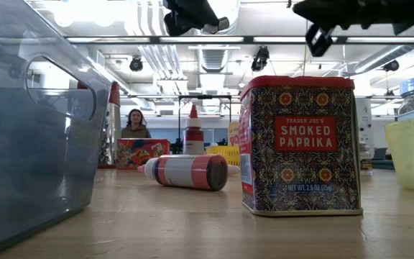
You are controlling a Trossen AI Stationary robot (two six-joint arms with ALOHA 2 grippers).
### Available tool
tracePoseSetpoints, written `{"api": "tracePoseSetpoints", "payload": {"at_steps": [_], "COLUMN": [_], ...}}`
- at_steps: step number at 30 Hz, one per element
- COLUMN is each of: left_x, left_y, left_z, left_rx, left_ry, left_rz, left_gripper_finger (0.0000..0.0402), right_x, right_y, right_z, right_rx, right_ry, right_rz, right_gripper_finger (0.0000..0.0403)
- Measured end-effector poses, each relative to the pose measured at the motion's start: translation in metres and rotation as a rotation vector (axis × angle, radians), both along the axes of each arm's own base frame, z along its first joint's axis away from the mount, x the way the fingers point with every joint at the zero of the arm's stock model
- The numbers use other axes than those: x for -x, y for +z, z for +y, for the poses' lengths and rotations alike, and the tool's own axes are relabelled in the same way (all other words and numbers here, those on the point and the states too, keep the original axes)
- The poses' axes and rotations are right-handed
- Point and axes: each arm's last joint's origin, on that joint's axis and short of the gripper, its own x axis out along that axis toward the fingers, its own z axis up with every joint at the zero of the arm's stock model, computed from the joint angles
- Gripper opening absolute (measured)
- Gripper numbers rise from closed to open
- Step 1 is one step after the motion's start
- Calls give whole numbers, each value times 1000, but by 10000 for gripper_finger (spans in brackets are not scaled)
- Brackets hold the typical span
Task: Pick & Place Kitchen Items
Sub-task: Put the small violet food coloring bottle into the black bin
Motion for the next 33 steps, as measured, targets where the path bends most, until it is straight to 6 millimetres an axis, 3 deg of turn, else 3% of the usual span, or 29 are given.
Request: {"api": "tracePoseSetpoints", "payload": {"at_steps": [9, 23, 33], "left_x": [0, 4, 4], "left_y": [0, -5, -5], "left_z": [0, 0, 0], "left_rx": [1, 4, 5], "left_ry": [-1, -2, -4], "left_rz": [1, 63, 62], "left_gripper_finger": [85, 85, 85], "right_x": [-31, -85, -114], "right_y": [8, 15, 14], "right_z": [-3, -13, -19], "right_rx": [41, 97, 106], "right_ry": [22, 34, 46], "right_rz": [50, 137, 222], "right_gripper_finger": [44, 196, 260]}}
